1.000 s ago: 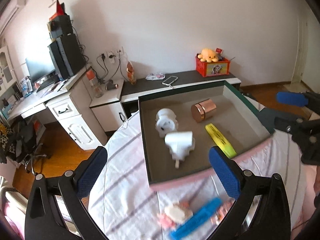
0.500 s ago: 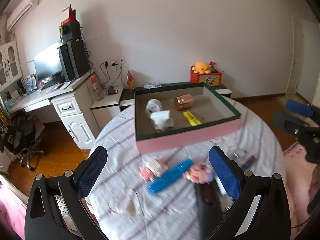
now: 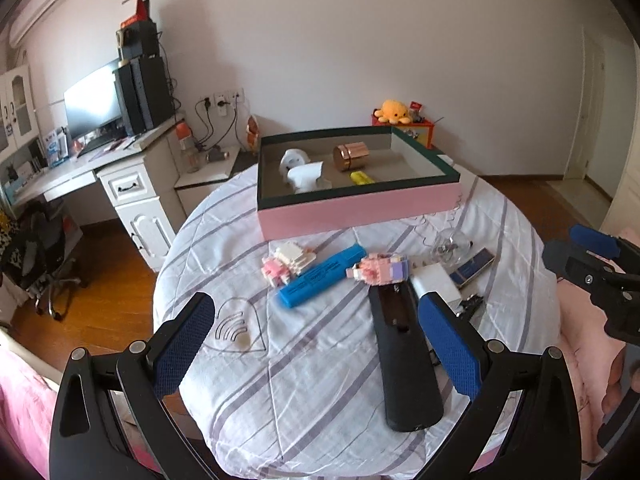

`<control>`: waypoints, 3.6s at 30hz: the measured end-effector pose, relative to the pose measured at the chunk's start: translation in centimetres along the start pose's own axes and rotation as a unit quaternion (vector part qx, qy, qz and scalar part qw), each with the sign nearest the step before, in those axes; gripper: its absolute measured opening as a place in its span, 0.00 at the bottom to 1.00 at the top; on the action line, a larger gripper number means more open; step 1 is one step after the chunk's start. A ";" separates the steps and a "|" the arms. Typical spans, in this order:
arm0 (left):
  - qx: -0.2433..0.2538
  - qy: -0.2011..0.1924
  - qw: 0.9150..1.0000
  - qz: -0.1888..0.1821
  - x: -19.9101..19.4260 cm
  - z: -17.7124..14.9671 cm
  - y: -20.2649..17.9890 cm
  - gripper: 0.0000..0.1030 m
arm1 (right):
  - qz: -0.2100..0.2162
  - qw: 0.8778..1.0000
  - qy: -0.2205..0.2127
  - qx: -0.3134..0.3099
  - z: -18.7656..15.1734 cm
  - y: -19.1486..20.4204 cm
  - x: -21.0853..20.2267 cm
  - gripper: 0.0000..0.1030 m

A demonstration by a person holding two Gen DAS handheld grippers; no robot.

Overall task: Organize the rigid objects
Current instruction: 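Withdraw both grippers from the box back over the bed, then grasp the pink brick figure with the left gripper while the right grasps the glass jar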

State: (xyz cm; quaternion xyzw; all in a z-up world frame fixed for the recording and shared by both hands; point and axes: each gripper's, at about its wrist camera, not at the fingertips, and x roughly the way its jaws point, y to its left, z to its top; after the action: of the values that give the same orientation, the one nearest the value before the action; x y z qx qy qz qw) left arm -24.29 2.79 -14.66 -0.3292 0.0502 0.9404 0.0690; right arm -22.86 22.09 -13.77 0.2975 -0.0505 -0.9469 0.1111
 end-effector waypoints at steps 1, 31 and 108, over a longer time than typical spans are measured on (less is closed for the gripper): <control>-0.001 0.004 1.000 0.003 0.1 -0.2 0.1 1.00 | -0.004 1.000 0.002 0.000 -0.1 -0.1 0.0 0.89; 0.012 0.078 0.997 0.009 6.4 -1.9 0.4 1.00 | -0.053 0.994 0.094 -0.030 -0.6 -1.3 9.2 0.90; -0.003 0.028 0.999 -0.028 8.4 4.3 -2.0 0.67 | -0.001 0.998 0.053 -0.019 3.0 -3.5 9.5 0.74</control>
State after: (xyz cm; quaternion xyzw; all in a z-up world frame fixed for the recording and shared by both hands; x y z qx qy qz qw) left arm -33.13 6.19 -16.68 -0.3567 0.0402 0.9288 0.0926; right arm -32.76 23.29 -17.14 0.3453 -0.0261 -0.9306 0.1189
